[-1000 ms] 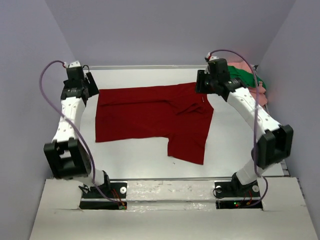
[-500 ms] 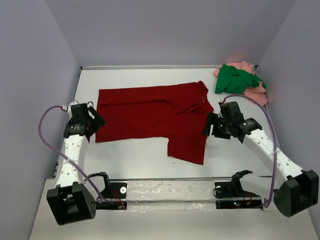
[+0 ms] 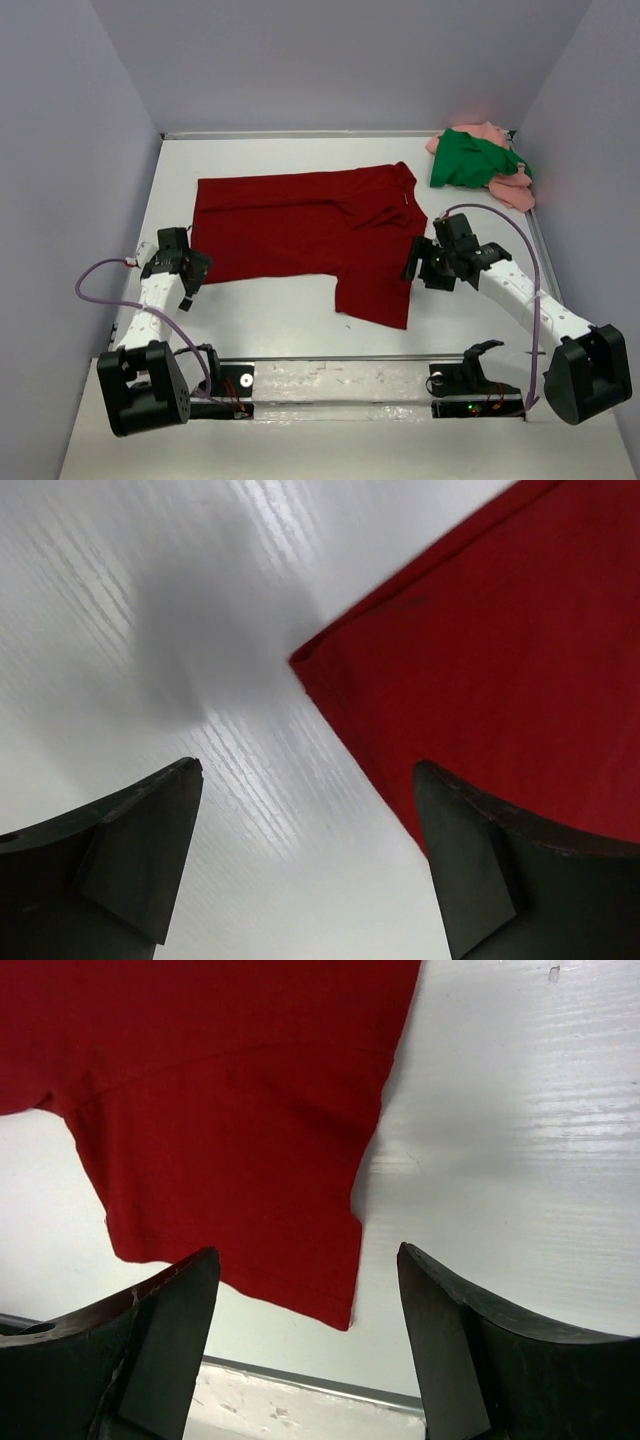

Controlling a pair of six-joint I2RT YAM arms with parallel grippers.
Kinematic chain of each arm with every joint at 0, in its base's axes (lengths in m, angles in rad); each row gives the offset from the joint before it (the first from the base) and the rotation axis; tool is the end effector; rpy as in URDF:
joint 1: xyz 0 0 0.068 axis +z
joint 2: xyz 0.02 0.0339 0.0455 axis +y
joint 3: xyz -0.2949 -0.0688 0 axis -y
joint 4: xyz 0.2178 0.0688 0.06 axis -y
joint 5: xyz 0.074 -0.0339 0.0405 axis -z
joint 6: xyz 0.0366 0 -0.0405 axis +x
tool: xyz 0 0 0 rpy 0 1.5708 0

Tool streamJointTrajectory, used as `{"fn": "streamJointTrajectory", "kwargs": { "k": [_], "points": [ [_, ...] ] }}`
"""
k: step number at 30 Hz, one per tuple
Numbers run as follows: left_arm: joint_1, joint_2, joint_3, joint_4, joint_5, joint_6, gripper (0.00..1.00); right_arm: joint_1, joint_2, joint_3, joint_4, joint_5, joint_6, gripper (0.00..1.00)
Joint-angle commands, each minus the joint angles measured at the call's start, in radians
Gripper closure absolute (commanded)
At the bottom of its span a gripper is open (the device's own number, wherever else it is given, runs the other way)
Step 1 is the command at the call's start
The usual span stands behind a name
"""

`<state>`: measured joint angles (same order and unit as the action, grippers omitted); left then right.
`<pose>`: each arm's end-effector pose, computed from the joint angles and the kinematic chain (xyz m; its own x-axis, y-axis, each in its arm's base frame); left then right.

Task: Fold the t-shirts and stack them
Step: Fold the flattened tshirt in 1/3 of the way

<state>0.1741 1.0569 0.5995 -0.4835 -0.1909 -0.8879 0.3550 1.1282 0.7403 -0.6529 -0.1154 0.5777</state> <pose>0.1581 0.0348 0.2391 -0.2849 -0.8235 -0.4907 -0.7942 0.4894 -0.3602 0.1615 0.0644 0.2579 -0.8961 0.2464 -0.3692 0.1068 0.9271 0.3593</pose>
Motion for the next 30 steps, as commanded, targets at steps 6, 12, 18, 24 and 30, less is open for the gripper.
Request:
{"fn": "streamJointTrajectory", "kwargs": {
  "k": [6, 12, 18, 24, 30],
  "points": [
    [0.004, 0.089, 0.022, 0.131, -0.148, -0.083, 0.11, 0.001, -0.004, -0.078, 0.122, -0.029, 0.053, 0.24],
    [0.004, 0.170, 0.032, 0.169, -0.189, -0.074, 0.18, 0.001, 0.005, -0.090, 0.130, -0.012, 0.063, 0.24],
    [0.004, 0.224, 0.014, 0.201, -0.183, -0.078, 0.25, 0.001, 0.022, -0.078, 0.131, -0.001, 0.068, 0.25],
    [0.002, 0.247, -0.010, 0.261, -0.159, -0.069, 0.36, 0.001, 0.039, -0.096, 0.139, -0.016, 0.090, 0.27],
    [0.002, 0.291, -0.026, 0.272, -0.159, -0.062, 0.42, 0.001, 0.031, -0.120, 0.145, -0.033, 0.106, 0.27]
  ]
}}
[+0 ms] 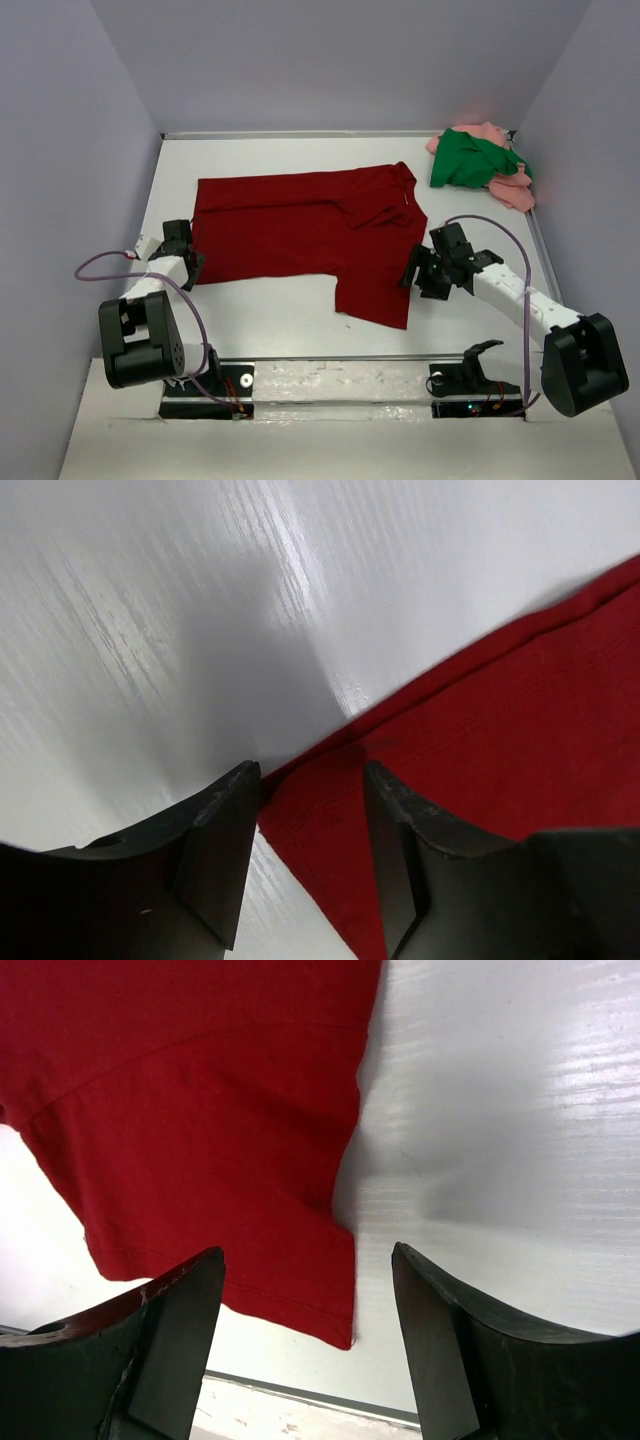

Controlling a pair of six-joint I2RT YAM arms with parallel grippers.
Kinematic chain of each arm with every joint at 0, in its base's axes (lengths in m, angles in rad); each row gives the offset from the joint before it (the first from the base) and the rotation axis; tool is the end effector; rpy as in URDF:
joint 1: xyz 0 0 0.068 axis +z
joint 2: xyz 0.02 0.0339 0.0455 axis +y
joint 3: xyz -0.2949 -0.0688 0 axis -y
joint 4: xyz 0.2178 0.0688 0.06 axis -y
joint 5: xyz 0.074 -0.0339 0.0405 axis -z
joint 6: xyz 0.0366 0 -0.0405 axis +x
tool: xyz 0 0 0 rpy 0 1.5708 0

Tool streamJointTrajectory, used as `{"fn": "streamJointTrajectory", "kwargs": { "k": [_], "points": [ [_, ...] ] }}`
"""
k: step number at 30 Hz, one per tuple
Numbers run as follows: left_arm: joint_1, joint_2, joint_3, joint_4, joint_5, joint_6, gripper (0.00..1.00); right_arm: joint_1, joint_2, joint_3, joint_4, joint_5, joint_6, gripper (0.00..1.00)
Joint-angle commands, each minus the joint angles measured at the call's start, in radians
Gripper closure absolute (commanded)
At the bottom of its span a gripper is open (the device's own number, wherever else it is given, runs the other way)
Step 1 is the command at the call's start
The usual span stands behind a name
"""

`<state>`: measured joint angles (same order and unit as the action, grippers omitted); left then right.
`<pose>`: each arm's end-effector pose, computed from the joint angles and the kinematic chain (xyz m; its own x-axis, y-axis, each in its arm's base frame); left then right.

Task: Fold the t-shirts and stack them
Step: Fold the flattened tshirt in 1/3 of the way, then grap the side of the flattened tshirt closest away from the robot with both arms

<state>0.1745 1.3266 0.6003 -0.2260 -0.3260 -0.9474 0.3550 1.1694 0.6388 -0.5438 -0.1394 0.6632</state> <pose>0.2091 0.0488 0.2113 -0.1864 -0.8139 -0.5503 -0.8542 0.4110 -0.3184 0.1628 0.0658 0.2296 -0.8998 0.3166 -0.3001 0.1874 0.9018 0.3895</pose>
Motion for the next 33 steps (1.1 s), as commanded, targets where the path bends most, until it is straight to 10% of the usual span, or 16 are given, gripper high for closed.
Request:
{"fn": "streamJointTrajectory", "kwargs": {
  "k": [1, 11, 20, 33],
  "points": [
    [0.002, 0.025, -0.031, 0.017, -0.025, -0.001, 0.43, 0.001, -0.011, -0.021, 0.036, -0.012, 0.024, 0.27],
    [0.000, 0.036, -0.045, 0.027, -0.002, 0.009, 0.62, 0.001, -0.002, -0.057, 0.028, -0.042, 0.047, 0.27],
    [-0.006, -0.058, -0.036, -0.128, -0.013, -0.011, 0.36, 0.001, -0.020, -0.070, 0.033, -0.052, 0.055, 0.26],
    [-0.006, -0.129, -0.046, -0.155, -0.033, -0.039, 0.37, 0.001, -0.048, -0.077, 0.039, -0.060, 0.073, 0.26]
  ]
}}
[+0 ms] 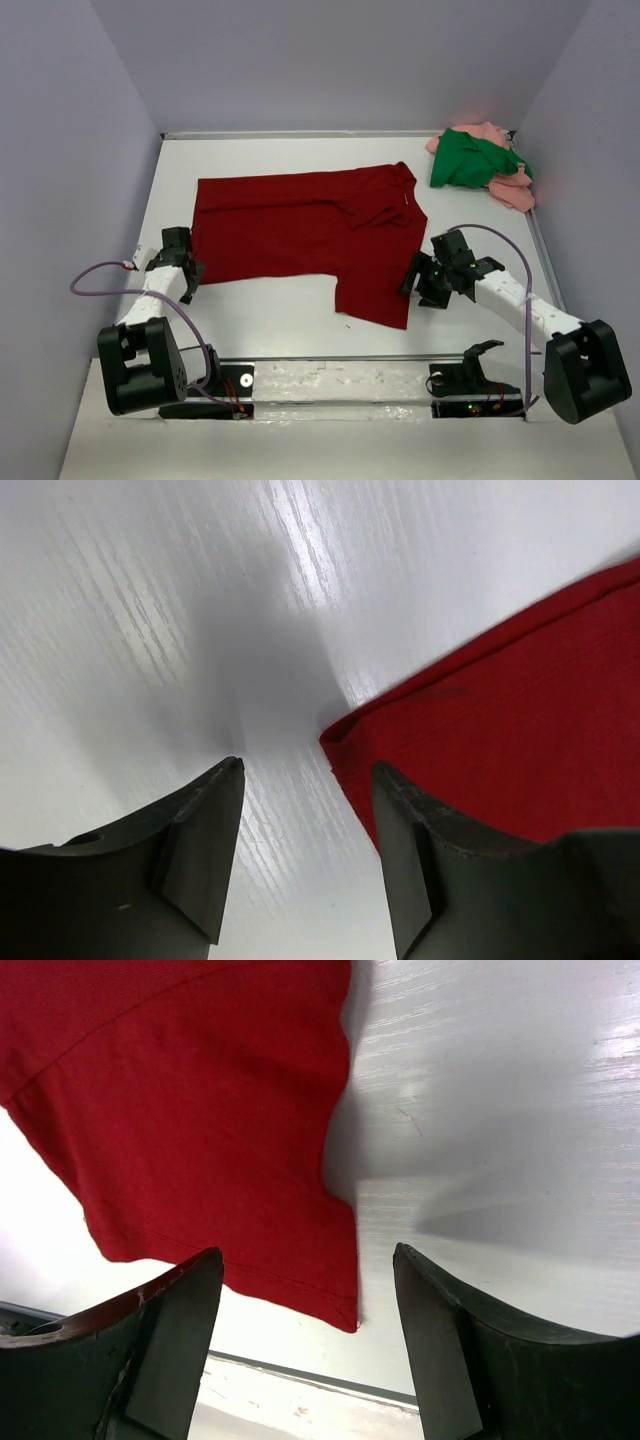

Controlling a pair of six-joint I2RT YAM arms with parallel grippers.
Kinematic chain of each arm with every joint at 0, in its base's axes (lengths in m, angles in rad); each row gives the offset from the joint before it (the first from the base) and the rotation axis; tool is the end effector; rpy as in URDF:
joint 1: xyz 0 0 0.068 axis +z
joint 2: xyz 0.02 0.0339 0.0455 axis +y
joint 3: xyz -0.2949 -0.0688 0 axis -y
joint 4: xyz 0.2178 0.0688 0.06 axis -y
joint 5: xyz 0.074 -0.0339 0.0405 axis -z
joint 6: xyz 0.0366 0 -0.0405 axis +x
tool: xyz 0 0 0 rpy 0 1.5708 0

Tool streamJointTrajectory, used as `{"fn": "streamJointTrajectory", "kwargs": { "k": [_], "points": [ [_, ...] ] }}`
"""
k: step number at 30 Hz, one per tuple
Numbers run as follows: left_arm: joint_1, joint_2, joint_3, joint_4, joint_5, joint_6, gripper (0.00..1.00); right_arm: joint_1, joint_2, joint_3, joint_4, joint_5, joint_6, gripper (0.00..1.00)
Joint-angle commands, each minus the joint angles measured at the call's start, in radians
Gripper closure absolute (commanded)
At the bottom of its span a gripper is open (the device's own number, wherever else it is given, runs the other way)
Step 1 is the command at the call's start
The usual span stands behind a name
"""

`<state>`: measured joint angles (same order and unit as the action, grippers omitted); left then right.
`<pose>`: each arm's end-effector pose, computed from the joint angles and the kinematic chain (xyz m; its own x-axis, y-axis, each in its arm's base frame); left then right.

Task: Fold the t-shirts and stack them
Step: Grap the side of the flattened tshirt closest away from the robot with both arms

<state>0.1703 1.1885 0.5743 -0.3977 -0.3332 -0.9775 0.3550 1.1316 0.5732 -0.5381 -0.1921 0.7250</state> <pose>0.1755 0.0423 0.2186 -0.1927 -0.8281 -0.5264 -0.8779 0.3851 -0.2846 0.1488 0.0626 0.2181 -0.9048 0.3588 -0.2292 0.2366 0.8713 0.4300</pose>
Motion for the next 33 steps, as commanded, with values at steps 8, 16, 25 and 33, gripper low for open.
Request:
{"fn": "streamJointTrajectory", "kwargs": {
  "k": [8, 16, 25, 33],
  "points": [
    [-0.009, 0.095, -0.028, 0.094, -0.017, -0.007, 0.45, 0.001, -0.023, -0.029, 0.038, 0.005, 0.022, 0.26],
    [-0.011, 0.129, -0.047, 0.143, 0.000, -0.003, 0.64, 0.001, 0.003, -0.035, 0.070, -0.013, 0.025, 0.26],
    [-0.017, 0.099, -0.065, 0.157, 0.006, 0.002, 1.00, 0.030, 0.063, -0.082, 0.159, -0.046, 0.039, 0.27],
    [-0.020, 0.092, -0.068, 0.160, 0.010, 0.005, 1.00, 0.059, 0.088, -0.090, 0.129, -0.032, 0.054, 0.29]
  ]
}}
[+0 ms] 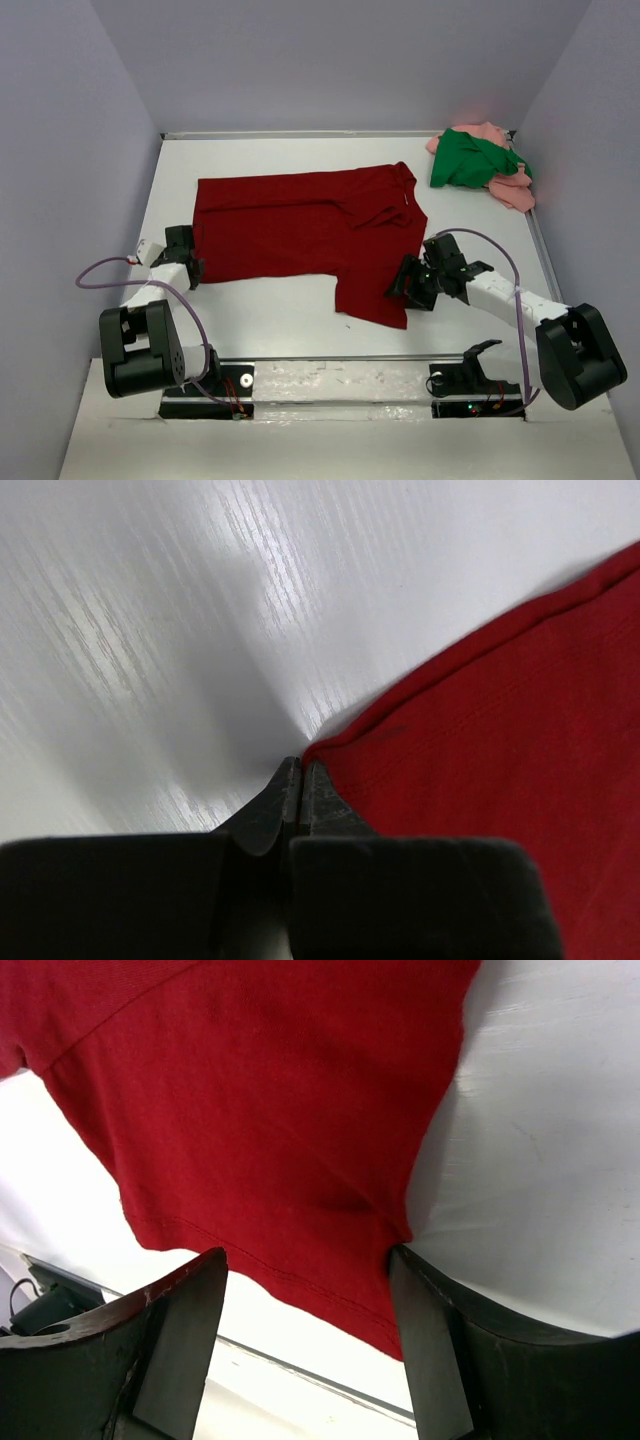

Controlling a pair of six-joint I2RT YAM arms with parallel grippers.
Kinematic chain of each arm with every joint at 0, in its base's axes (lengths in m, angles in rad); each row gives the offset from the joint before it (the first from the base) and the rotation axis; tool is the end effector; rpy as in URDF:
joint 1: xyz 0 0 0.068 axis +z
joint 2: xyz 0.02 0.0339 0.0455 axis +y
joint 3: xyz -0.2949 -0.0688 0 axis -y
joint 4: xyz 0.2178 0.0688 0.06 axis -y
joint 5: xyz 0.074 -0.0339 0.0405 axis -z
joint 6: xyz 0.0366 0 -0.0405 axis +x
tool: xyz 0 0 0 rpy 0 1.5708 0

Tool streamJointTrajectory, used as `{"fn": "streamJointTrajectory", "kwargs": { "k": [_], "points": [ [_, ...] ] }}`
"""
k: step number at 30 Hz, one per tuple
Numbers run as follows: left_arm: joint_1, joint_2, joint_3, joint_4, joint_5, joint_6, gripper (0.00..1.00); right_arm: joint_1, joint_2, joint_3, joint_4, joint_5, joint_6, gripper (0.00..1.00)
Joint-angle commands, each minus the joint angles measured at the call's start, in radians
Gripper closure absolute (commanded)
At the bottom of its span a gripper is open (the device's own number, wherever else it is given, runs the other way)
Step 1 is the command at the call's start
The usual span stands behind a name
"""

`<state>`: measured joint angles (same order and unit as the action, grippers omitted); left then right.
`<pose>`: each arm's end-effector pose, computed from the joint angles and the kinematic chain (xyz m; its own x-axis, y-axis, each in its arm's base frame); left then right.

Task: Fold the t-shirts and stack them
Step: Grap the side of the flattened tshirt closest away from the robot with both arms

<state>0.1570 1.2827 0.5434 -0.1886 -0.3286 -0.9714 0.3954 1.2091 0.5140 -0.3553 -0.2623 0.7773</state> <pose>0.1984 0.0434 0.2069 -0.1660 -0.8175 -0.5515 -0.8440 0.4070 -0.3493 0.1585 0.0764 0.2010 -0.9151 0.3521 -0.1966 0.2116 0.8343 0.5091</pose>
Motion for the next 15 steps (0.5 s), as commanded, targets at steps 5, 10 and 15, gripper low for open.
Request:
{"fn": "streamJointTrajectory", "kwargs": {
  "k": [5, 10, 15],
  "points": [
    [-0.008, -0.014, -0.043, -0.046, 0.002, -0.007, 1.00, 0.039, -0.072, -0.005, -0.253, 0.098, 0.020, 0.32],
    [-0.007, -0.008, -0.045, -0.043, 0.005, -0.007, 1.00, 0.049, -0.074, 0.054, -0.405, 0.198, 0.062, 0.34],
    [-0.008, 0.021, -0.043, -0.020, 0.025, -0.007, 1.00, 0.091, -0.033, 0.035, -0.392, 0.228, 0.097, 0.34]
  ]
}}
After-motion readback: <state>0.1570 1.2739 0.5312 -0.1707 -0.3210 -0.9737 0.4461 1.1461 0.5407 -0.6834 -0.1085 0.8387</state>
